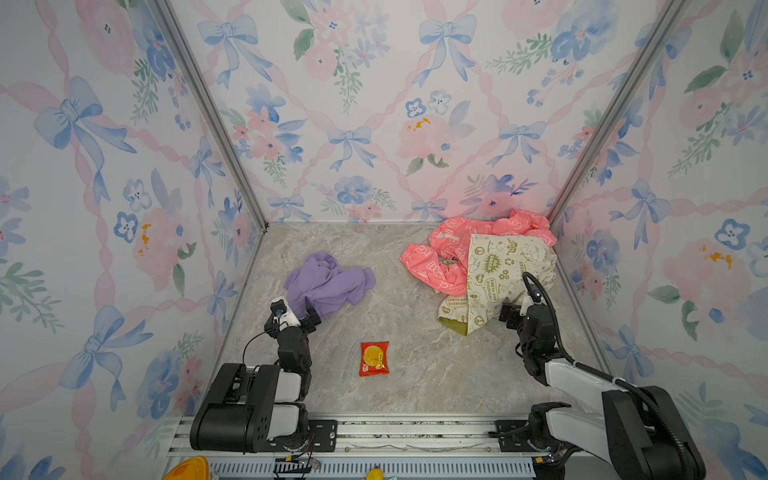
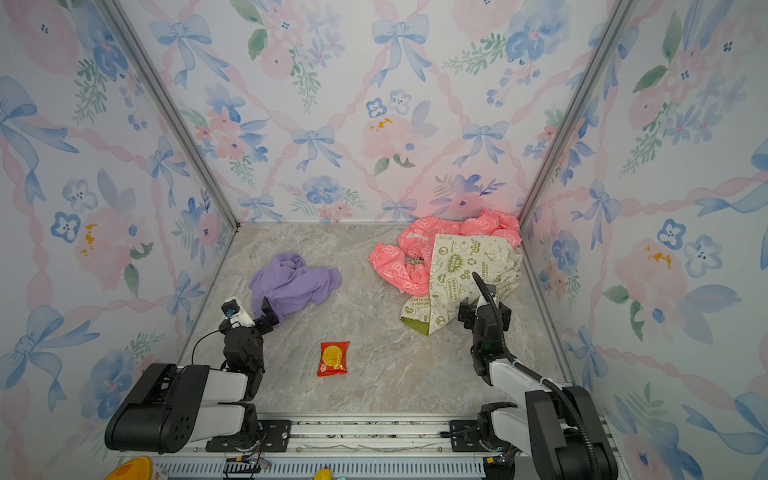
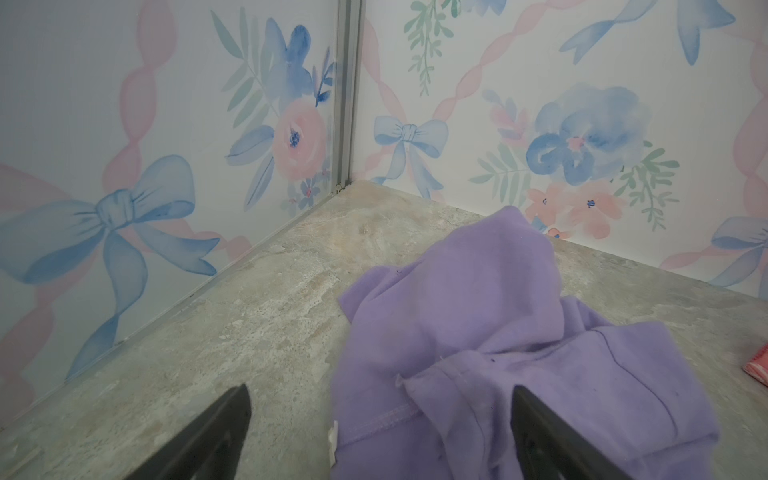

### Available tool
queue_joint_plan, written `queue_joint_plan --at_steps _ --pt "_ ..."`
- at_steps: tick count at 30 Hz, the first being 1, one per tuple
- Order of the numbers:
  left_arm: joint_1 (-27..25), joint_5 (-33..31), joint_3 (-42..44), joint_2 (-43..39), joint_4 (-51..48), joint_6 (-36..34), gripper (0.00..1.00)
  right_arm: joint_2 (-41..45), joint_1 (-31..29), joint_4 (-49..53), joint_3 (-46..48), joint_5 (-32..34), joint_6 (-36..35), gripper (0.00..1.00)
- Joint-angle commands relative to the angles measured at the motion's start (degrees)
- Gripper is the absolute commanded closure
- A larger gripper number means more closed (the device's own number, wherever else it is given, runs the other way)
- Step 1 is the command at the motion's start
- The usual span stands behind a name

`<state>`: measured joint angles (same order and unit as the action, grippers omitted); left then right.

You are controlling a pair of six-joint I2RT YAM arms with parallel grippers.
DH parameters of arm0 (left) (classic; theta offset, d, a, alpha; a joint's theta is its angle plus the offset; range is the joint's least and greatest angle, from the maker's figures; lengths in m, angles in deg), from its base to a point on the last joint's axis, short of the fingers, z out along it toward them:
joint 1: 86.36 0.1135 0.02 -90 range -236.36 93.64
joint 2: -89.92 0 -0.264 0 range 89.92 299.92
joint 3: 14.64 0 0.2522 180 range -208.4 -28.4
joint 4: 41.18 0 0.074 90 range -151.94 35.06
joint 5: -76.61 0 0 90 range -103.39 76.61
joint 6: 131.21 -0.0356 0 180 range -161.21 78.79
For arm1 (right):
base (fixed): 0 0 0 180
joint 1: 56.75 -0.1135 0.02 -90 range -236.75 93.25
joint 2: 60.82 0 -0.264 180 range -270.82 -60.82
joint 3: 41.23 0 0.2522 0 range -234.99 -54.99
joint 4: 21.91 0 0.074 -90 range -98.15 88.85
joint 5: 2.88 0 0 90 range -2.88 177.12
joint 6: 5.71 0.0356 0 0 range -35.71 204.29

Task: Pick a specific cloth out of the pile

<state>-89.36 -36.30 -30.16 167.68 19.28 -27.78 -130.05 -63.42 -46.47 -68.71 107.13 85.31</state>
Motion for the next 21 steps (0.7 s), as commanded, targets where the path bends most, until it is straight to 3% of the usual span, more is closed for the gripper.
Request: queue_joint_plan --at_steps 1,4,7,8,10,18,21 --pt "-0.3 1.41 -2.46 3.38 7.13 -2.39 0.02 -5.29 0.35 -12.5 -1.53 -2.85 -3.04 0.03" --pt "-1.01 4.01 -3.38 5.03 7.37 -4.29 0.02 -11.67 1.14 -16.24 -3.12 -6.29 -1.98 0.03" --pt "-1.47 6.02 -4.48 7.91 7.87 -5.48 0.02 -21.01 1.01 -27.18 -2.79 -8.68 -3.03 0.03" --pt "-1.54 7.04 -4.86 9.44 8.54 -5.98 0.02 -20.62 0.71 -27.55 -2.79 -8.39 -3.3 0.03" --pt "-2.37 8.02 -5.76 11.57 10.31 -8.11 0.02 -18.25 0.62 -18.44 -5.16 -7.6 -2.88 0.03" --pt "-5.7 -0.57 -8.1 11.63 5.77 -9.18 0.02 -19.63 0.7 -16.63 -7.33 -6.86 -2.55 0.03" --pt "-5.73 -0.72 -8.06 11.57 5.79 -9.05 0.02 -19.63 0.94 -15.94 -7.76 -5.55 -1.78 0.03"
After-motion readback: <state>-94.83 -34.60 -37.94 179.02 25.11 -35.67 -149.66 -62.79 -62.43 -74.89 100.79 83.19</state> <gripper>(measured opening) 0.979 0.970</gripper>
